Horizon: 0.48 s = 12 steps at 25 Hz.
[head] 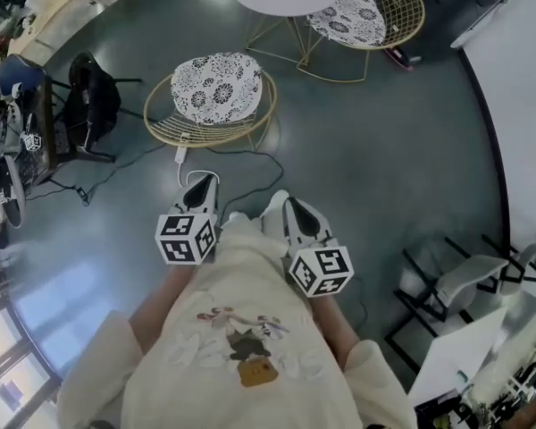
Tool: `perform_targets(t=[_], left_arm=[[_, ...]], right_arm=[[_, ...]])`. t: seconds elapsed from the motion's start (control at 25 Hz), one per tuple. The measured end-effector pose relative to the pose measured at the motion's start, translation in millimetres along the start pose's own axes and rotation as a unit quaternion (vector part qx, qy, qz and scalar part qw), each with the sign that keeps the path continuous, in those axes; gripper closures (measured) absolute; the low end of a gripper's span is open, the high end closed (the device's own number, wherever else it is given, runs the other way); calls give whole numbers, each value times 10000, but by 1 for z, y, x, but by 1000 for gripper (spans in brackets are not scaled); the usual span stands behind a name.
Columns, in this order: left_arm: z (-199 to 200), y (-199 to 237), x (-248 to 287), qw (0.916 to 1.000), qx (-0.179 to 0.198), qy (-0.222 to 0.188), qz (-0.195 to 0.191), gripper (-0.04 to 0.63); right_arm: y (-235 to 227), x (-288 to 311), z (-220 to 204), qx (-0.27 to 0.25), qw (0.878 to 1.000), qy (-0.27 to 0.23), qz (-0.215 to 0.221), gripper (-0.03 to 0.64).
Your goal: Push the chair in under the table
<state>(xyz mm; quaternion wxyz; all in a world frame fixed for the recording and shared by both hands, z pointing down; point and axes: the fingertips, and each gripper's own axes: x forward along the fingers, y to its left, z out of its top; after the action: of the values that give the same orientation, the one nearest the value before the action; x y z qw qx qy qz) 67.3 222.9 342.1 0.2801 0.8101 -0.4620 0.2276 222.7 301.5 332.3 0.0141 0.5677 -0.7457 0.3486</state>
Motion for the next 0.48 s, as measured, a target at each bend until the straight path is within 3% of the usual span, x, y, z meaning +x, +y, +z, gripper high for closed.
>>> perform_targets(t=[0.12,0.24,0.48], left_arm=[[-6,12,-24,10000,-38,-44,50,586],[-18,28,-55,9997,-140,-83,189,586],[-67,73,-105,9957,-788,-110,469,586]], right_arm=[[15,-2,-17,238,9997,53,26,607],[39,-8,-32,142,9997,124,138,607],[82,5,-74,-144,9982,517,264,607]])
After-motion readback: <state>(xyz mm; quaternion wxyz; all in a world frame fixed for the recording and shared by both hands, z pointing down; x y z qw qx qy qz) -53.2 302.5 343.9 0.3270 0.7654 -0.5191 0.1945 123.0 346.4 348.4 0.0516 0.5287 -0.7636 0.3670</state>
